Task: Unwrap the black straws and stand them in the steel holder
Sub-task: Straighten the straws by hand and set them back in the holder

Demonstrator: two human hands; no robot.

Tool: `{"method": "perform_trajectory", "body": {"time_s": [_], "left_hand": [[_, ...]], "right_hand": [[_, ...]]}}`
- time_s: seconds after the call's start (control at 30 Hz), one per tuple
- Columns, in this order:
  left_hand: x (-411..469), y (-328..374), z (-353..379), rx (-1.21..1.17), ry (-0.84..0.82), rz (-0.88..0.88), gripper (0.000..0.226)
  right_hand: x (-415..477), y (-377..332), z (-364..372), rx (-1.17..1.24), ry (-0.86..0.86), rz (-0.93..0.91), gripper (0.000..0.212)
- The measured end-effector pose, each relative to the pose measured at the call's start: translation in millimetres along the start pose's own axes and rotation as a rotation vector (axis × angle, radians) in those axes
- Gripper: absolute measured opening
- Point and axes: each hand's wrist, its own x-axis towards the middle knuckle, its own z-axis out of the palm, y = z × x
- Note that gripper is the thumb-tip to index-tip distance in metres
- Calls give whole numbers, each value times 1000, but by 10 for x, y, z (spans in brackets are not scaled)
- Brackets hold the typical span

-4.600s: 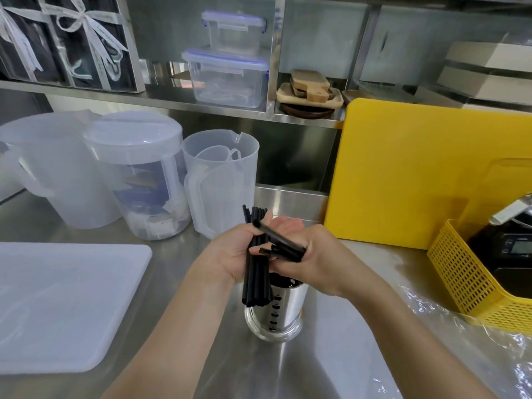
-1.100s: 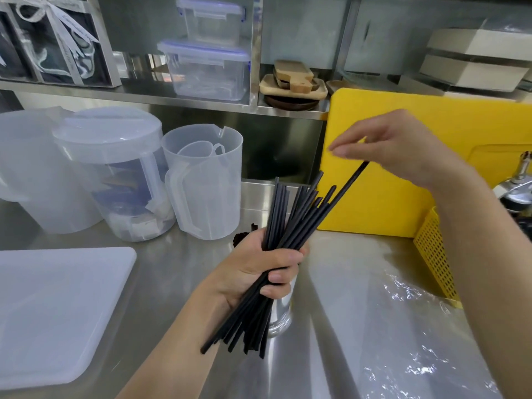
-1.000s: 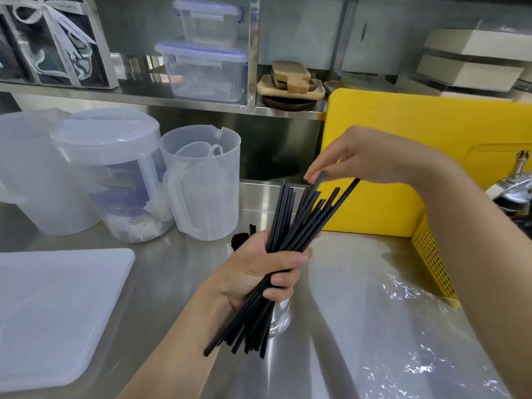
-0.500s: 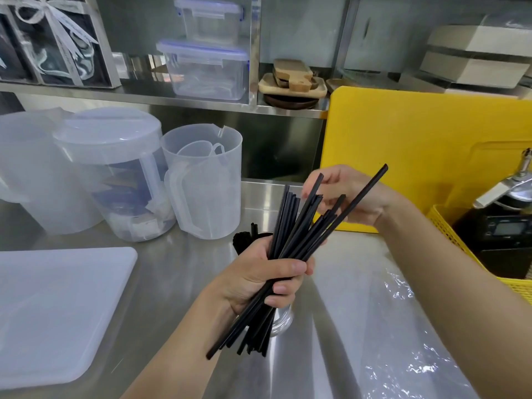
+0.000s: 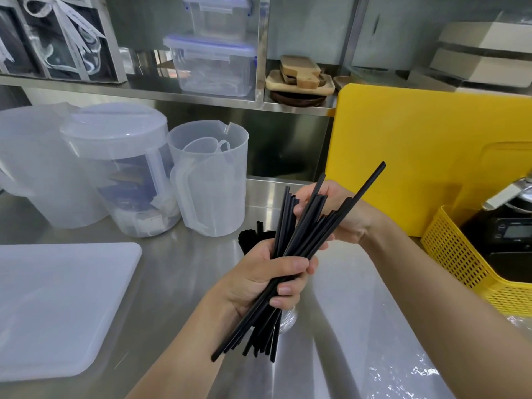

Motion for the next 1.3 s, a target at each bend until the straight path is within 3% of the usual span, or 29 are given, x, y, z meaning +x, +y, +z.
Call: {"method": "perform_trajectory", "body": {"time_s": [0.17, 0.33, 0.43, 0.53, 0.6, 0.73, 0.83, 0.9, 1.0, 1.1, 1.23, 1.3], "left_hand": [[8, 25, -20, -20, 26, 33, 24], [-53, 20, -78, 11, 48, -10, 33], [-98, 69, -118, -10, 173, -12, 27], [-74, 157, -165, -91, 318, 70, 11], [-15, 238, -173, -143, 435, 142, 20], [138, 431, -182, -279, 617, 214, 23], [215, 560, -182, -241, 610, 263, 13], [232, 622, -182, -224, 578, 268, 28], [222, 655, -201, -237, 564, 294, 19], [192, 649, -215, -256, 578, 319, 13], [134, 583, -219, -164, 486, 272, 21], [127, 504, -179, -64, 449, 219, 28]], "right_hand": [[29, 12, 74, 27, 97, -84, 33], [96, -164, -43, 241, 652, -213, 17], [25, -249, -182, 323, 994, -354, 16], [-77, -281, -202, 385, 1192, -487, 18], [-108, -242, -103, 302, 1197, -523, 18], [-128, -13, 298, -5, 1012, -546, 24], [-145, 192, 564, -251, 818, -597, 19], [-146, 306, 662, -382, 695, -589, 12], [-164, 402, 705, -415, 552, -529, 10], [-207, 400, 689, -290, 417, -494, 10], [-184, 276, 548, -81, 689, -487, 22], [-147, 198, 436, -24, 827, -352, 22]]}}
